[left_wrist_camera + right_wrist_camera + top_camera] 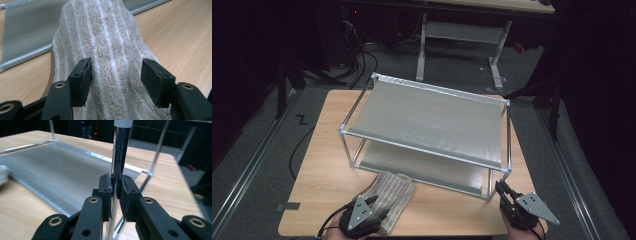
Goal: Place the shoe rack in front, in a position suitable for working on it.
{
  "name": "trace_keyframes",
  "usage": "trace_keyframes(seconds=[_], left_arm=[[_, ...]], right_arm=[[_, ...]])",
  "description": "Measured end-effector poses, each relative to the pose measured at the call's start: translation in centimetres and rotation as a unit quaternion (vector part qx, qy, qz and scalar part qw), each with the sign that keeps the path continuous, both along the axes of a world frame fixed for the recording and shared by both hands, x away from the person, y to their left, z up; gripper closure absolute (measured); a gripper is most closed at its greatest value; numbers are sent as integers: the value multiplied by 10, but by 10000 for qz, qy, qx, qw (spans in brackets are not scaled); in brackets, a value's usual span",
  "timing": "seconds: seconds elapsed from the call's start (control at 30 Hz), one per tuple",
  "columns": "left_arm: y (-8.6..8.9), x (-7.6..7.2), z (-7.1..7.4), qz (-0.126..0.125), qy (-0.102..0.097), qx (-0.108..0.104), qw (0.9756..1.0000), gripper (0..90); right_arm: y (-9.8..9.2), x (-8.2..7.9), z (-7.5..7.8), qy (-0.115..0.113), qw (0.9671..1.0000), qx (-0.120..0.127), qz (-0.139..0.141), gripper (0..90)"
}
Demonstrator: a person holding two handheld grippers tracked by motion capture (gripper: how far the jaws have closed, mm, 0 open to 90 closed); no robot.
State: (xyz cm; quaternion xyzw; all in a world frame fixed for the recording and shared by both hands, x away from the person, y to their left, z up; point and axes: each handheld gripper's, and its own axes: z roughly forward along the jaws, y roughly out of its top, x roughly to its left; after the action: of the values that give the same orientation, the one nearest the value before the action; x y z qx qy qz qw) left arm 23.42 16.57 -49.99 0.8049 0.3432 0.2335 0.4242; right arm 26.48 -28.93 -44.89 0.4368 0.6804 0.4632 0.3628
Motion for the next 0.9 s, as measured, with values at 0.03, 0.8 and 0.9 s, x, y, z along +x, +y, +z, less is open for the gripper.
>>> trace_keyframes(seconds=[0.03, 0.8, 0.9], left_arm=[[0, 0, 0, 0, 0, 0, 10000, 411], [-5, -1, -3, -33, 363, -180, 9992, 292], [-9, 2, -5, 19, 450, -114, 9989, 273]], right_arm=[[0, 0, 0, 0, 10000, 0, 0, 797], [0, -37, 18, -662, 9974, -18, -295, 681], [13, -31, 11, -434, 9990, -88, -9, 676]])
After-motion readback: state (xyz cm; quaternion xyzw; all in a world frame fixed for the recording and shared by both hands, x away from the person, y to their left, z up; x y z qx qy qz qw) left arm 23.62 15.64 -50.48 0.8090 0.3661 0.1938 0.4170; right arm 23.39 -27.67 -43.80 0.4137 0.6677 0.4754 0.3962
